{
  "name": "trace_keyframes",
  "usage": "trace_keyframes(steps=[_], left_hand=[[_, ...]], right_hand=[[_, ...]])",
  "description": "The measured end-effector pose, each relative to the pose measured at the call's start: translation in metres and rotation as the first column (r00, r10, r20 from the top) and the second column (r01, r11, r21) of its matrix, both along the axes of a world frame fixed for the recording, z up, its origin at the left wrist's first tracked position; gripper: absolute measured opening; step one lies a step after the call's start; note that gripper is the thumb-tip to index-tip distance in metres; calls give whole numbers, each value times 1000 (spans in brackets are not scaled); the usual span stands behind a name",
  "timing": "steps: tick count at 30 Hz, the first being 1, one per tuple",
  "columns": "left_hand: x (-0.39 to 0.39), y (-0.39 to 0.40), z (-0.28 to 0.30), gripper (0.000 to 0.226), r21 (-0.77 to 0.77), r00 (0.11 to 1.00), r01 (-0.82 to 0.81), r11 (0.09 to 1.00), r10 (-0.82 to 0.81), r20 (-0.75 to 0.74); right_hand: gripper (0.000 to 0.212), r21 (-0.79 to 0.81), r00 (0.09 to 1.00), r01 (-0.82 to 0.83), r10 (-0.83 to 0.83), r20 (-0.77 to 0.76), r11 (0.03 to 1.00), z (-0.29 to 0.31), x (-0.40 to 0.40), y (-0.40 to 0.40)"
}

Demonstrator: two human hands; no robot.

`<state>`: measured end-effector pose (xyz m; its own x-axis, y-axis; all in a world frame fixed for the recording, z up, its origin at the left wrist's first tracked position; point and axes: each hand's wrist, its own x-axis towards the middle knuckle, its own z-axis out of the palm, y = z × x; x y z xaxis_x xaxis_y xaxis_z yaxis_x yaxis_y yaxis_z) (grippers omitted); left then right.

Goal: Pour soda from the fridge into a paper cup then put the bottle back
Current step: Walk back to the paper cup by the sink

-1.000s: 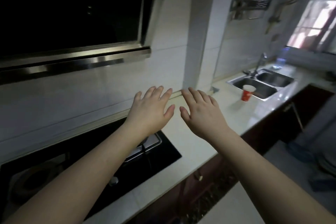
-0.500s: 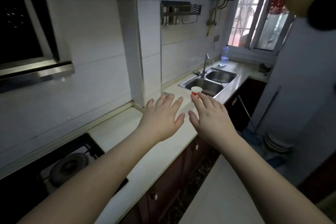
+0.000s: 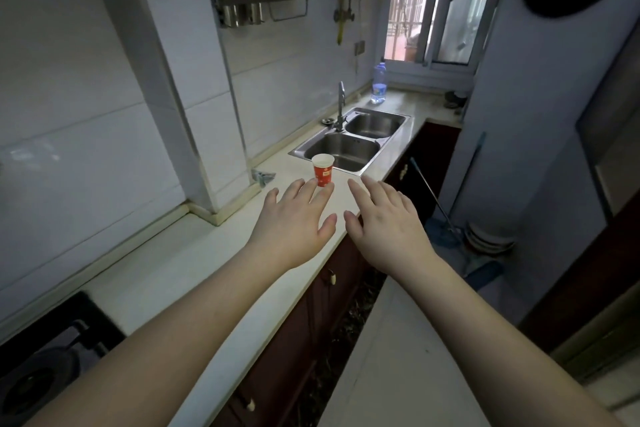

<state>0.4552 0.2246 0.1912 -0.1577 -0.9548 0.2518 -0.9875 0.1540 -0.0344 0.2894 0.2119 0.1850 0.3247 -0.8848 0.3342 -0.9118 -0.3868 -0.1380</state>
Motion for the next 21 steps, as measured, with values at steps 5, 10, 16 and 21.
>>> trace_keyframes(steps=[5, 10, 16, 21], left_hand=[[-7, -60, -17, 59, 17, 1000, 25, 1000, -25, -14], [6, -131, -25, 58, -28, 998, 10, 1000, -12, -69], [4, -199, -33, 59, -4, 997, 60, 998, -60, -45], [-9, -237, -47, 60, 23, 993, 117, 993, -117, -4]], right_hand=[[58, 38, 999, 34, -34, -21, 999, -16, -9, -49], [58, 64, 998, 58, -56, -31, 996, -23, -1, -108], [57, 77, 992, 119, -116, -49, 990, -27, -7, -169], [57, 99, 988, 145, -139, -62, 984, -36, -17, -208]])
